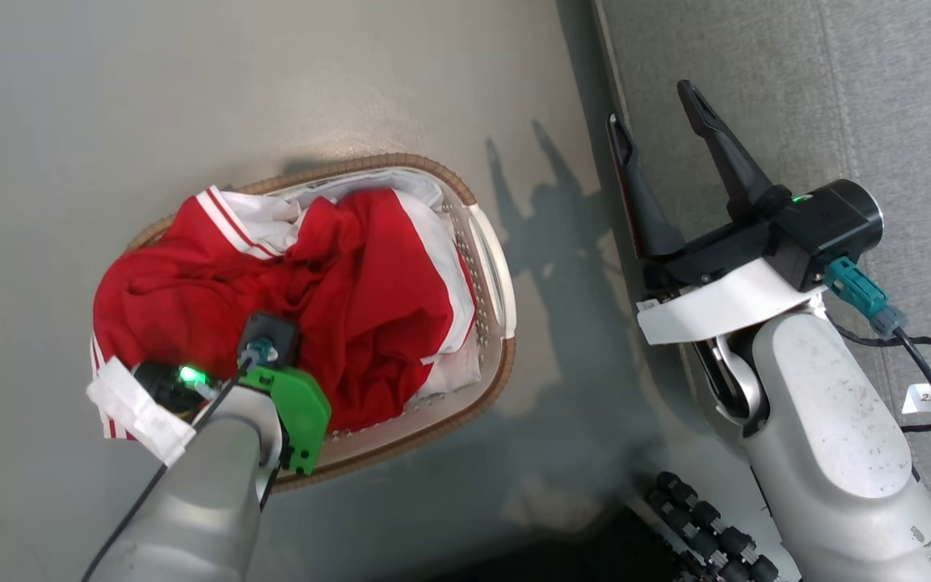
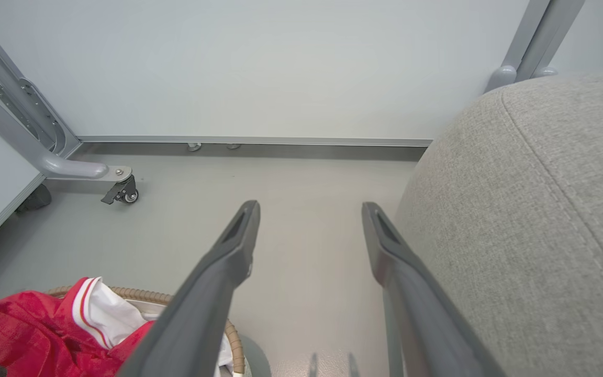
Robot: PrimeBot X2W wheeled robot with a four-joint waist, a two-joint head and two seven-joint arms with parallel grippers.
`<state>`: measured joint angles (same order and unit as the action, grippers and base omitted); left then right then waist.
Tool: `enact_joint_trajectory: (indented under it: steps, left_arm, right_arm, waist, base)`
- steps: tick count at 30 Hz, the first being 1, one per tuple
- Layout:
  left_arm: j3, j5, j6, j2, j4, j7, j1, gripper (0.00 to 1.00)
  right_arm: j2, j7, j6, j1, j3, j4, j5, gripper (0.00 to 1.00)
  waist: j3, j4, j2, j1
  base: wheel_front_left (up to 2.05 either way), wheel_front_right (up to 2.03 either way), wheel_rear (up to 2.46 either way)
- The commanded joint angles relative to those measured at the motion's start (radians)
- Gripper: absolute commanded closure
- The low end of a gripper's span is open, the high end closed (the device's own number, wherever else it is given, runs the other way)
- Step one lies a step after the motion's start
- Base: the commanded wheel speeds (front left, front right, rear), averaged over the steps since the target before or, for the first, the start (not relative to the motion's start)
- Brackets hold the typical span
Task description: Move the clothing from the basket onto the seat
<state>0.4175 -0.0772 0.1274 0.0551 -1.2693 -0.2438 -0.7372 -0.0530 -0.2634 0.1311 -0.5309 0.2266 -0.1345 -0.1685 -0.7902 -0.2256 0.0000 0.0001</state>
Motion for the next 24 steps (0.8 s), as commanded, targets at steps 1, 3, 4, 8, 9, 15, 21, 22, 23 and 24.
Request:
enact_joint_trajectory:
  steps: [1,3,4,8,9,15,21,22,23,24]
  left_arm:
    - [0.004,-0.020,0.004,-0.001,-0.004,-0.007,0.031,1.00]
    - [0.012,-0.041,0.004,-0.002,0.005,-0.014,0.051,1.00]
    - [0.020,-0.061,0.004,-0.003,0.019,-0.016,0.070,1.00]
    - [0.070,-0.145,0.004,-0.003,0.089,-0.022,0.145,1.00]
    - [0.082,-0.164,0.004,-0.003,0.112,-0.022,0.161,1.00]
    - [0.095,-0.248,0.004,-0.003,0.244,-0.022,0.252,1.00]
    - [0.049,-0.280,0.004,-0.004,0.439,-0.021,0.338,1.00]
    - [0.041,-0.281,0.004,-0.003,0.474,-0.021,0.352,1.00]
    - [0.027,-0.285,0.004,-0.003,0.519,-0.021,0.367,1.00]
    - [0.017,-0.289,0.004,-0.003,0.554,-0.021,0.380,1.00]
  right_arm:
    - [-0.001,-0.002,-0.001,0.013,-0.001,-0.007,-0.007,0.00]
    - [-0.001,-0.002,-0.001,0.025,-0.005,-0.016,-0.007,0.00]
    - [-0.003,-0.002,-0.001,0.034,-0.006,-0.021,-0.006,0.00]
    - [-0.010,-0.002,-0.001,0.061,-0.009,-0.037,-0.005,0.00]
    - [-0.013,-0.002,-0.001,0.070,-0.010,-0.040,-0.005,0.00]
    - [-0.024,-0.002,-0.001,0.124,-0.023,-0.062,-0.011,0.00]
    - [-0.034,-0.002,-0.001,0.183,-0.045,-0.080,-0.011,0.00]
    - [-0.034,-0.002,-0.001,0.191,-0.048,-0.083,-0.012,0.00]
    - [-0.035,-0.002,-0.001,0.201,-0.051,-0.086,-0.013,0.00]
    - [-0.036,-0.002,-0.001,0.210,-0.054,-0.088,-0.013,0.00]
  waist:
    - [0.055,0.001,0.0000,-0.0001]
    - [0.094,0.008,0.0000,-0.0001]
    - [0.116,0.011,0.0000,-0.0001]
    - [0.201,0.028,0.0000,-0.0001]
    - [0.224,0.033,0.0000,-0.0001]
    - [0.347,0.065,0.0000,-0.0001]
    - [0.457,0.099,0.0000,-0.0001]
    - [0.472,0.104,0.0000,-0.0001]
    - [0.489,0.110,0.0000,-0.0001]
    - [0.504,0.115,0.0000,-0.0001]
  base:
    - [0.00,0.00,0.00]
    - [0.00,0.00,0.00]
    - [0.00,0.00,0.00]
    - [0.00,0.00,0.00]
    - [0.00,0.00,0.00]
    - [0.00,0.00,0.00]
    - [0.00,0.00,0.00]
    - [0.00,0.00,0.00]
    - [0.00,0.00,0.00]
    - [0.00,0.00,0.00]
